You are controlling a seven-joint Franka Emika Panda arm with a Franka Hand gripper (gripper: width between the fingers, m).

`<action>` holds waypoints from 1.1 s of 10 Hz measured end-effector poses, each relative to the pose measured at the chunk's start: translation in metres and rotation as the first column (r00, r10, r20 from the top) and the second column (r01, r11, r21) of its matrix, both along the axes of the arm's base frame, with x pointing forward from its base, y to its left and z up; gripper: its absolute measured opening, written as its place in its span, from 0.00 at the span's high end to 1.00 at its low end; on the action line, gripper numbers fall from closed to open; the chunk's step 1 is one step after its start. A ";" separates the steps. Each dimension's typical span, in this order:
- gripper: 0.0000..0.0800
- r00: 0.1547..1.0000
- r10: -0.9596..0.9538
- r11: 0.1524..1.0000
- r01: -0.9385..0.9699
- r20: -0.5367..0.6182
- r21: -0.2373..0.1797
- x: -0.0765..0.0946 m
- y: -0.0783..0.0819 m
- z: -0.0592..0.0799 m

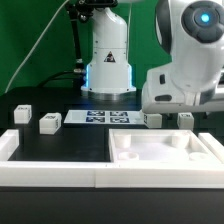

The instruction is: Assemble one leg

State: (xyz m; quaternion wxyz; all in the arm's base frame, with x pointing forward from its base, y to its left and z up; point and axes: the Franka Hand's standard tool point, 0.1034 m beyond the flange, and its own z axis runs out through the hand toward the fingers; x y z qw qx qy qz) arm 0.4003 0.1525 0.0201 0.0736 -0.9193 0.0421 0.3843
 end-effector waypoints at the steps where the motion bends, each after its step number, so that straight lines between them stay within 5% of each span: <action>1: 0.19 0.997 0.016 1.000 -0.016 -0.073 0.002 -0.008 -0.003 -0.002; 9: 0.19 0.998 0.013 1.000 -0.014 -0.060 -0.013 -0.011 0.002 -0.014; 11: 0.52 0.998 0.013 1.000 -0.014 -0.060 -0.013 -0.011 0.002 -0.014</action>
Offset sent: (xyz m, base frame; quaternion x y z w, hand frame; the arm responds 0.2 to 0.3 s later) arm -0.0071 0.0026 -0.0123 -0.0079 0.0053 0.0350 0.9993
